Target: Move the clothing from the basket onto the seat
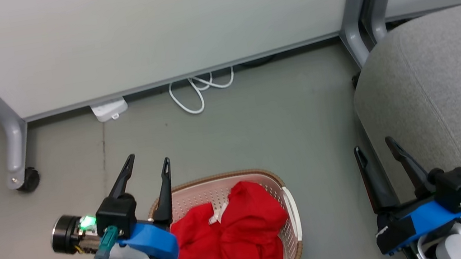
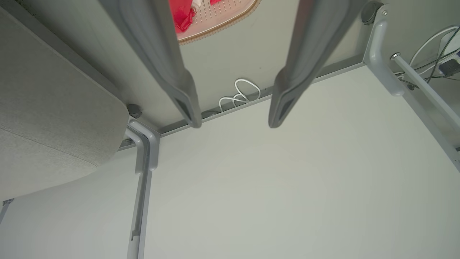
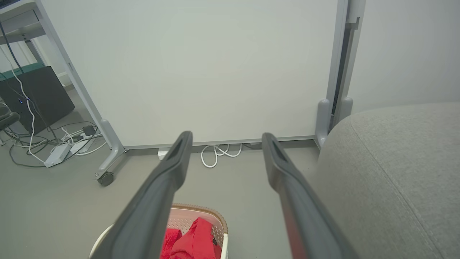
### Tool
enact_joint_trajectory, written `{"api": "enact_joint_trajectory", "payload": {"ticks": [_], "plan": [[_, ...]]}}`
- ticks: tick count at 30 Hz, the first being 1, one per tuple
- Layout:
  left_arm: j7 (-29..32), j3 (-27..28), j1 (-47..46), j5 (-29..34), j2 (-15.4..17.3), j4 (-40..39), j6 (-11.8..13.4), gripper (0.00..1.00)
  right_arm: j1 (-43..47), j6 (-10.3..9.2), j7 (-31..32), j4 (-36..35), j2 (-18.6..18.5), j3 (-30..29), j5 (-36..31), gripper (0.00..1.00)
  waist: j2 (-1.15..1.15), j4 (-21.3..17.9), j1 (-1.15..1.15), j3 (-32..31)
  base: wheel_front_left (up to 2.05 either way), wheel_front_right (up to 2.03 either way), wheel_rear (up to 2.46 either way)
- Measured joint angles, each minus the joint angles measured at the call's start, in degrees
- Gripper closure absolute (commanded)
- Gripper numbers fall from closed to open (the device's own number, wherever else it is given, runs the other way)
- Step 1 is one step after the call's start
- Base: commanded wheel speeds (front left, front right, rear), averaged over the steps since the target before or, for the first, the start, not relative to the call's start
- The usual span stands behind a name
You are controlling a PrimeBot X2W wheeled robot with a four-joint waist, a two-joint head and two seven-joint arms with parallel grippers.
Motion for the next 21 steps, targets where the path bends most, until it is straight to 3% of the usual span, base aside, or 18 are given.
{"api": "enact_joint_trajectory", "payload": {"ticks": [11, 21], "plan": [[0.0, -12.5, -12.0, -2.6, 5.5, 10.4, -0.3, 0.0, -4.9, 0.0, 0.0, -1.4, 0.0, 0.4, 0.0, 0.0, 0.0, -2.9, 0.0, 8.7, 0.0, 0.0, 0.0], [0.0, -24.3, -21.3, -7.2, 8.2, 18.8, -0.4, 0.0, -9.6, 0.0, 0.0, -3.2, 0.0, 0.6, -0.2, 0.0, 0.0, -6.0, 0.01, 17.9, 0.0, 0.0, 0.0]]}}
